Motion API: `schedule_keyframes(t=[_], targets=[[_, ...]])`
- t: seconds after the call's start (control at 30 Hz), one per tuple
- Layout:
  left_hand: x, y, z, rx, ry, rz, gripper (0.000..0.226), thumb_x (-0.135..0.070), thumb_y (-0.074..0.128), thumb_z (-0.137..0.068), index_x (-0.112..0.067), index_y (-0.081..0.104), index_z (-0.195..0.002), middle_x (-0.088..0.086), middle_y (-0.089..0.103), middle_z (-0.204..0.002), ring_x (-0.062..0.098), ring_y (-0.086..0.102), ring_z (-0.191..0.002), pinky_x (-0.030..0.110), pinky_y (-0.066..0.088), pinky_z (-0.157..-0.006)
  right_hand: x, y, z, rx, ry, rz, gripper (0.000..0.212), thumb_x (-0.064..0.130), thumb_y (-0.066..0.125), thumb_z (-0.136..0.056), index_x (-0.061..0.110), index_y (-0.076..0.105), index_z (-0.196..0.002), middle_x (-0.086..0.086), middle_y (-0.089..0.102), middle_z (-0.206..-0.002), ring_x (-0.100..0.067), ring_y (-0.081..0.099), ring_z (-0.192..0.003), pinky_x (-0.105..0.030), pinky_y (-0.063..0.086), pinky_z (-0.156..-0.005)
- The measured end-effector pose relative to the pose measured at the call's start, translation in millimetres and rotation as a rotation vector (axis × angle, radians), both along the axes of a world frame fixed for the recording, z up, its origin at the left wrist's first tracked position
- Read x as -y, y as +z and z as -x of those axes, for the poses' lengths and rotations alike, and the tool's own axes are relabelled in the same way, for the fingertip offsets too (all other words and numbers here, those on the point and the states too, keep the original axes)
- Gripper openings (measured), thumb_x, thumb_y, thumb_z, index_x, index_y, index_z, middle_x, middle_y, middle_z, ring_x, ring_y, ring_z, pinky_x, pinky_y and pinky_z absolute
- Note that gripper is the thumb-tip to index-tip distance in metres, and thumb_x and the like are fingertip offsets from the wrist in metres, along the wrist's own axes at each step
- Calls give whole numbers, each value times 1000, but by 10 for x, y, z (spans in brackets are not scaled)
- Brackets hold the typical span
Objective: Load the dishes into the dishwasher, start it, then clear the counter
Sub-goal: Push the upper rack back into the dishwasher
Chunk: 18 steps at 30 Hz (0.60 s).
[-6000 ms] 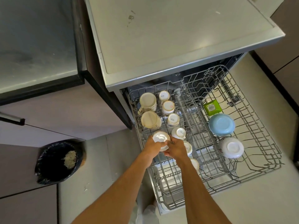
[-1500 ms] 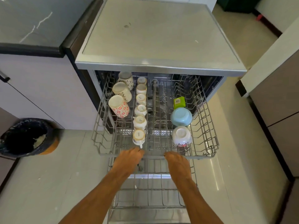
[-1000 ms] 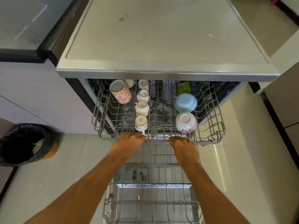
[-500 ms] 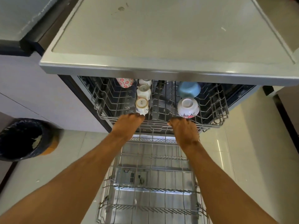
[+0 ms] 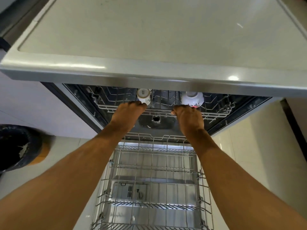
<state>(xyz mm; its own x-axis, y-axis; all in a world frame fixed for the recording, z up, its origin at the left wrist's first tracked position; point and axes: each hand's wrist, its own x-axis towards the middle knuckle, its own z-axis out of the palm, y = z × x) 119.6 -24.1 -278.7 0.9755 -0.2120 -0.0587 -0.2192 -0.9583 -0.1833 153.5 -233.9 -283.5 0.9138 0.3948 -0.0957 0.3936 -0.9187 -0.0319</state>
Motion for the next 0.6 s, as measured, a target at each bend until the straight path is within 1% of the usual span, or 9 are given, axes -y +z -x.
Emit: schedule_keyframes(t=[0.1,0.2,0.3,0.4,0.43,0.5,0.53,0.6], targets=[[-62,-56,-80,-7,-33,-8,55,-14,62,-91,-16,40,-141,9,56,-136,29,59,-119,42,49,-97,9,-12,-58,-7,7,-15,28,11,60,-95,15,59,-123,-7,69,-112,-21,68,-98,-31,55,-90],[-98,-98,-74,-24,-51,-3,59,-11,63,-89,-15,39,-142,10,54,-139,30,58,-120,44,49,-98,45,-39,-48,-7,9,-26,29,12,58,-96,16,56,-125,-7,68,-111,-20,67,-98,-29,53,-89],[-89,-135,-54,14,-21,74,54,-9,66,-87,-15,46,-138,10,59,-133,30,61,-116,45,50,-96,10,-68,-40,0,-3,-29,28,13,59,-96,16,57,-124,-7,69,-111,-20,69,-97,-30,55,-90],[-45,-157,1,35,50,194,43,-10,67,-88,-15,55,-129,9,65,-123,29,65,-110,43,53,-93,-37,-94,-21,-14,-44,-52,27,14,61,-95,17,60,-121,-5,70,-111,-20,70,-96,-32,57,-88],[-28,-165,17,34,76,251,39,-12,67,-88,-14,57,-126,10,66,-121,29,65,-109,43,54,-92,-47,-96,-24,-27,-70,-76,25,17,61,-95,16,62,-120,-5,71,-112,-20,70,-97,-33,57,-88],[3,-143,92,40,108,367,35,-14,64,-90,-13,58,-124,13,68,-117,28,66,-107,42,55,-90,-54,-32,-2,-88,-160,-202,24,23,59,-96,14,64,-118,-8,71,-114,-23,69,-100,-37,56,-91],[16,-129,149,45,114,411,34,-14,62,-91,-14,58,-125,13,68,-117,28,66,-106,42,56,-89,-52,21,29,-136,-199,-276,28,25,59,-96,12,65,-120,-11,69,-117,-26,68,-105,-39,54,-94],[34,-35,292,47,116,465,35,-14,60,-92,-14,57,-127,14,66,-120,28,65,-107,42,56,-88,-47,166,133,-209,-227,-355,37,25,61,-94,12,61,-129,-15,64,-127,-30,63,-116,-42,49,-102]])
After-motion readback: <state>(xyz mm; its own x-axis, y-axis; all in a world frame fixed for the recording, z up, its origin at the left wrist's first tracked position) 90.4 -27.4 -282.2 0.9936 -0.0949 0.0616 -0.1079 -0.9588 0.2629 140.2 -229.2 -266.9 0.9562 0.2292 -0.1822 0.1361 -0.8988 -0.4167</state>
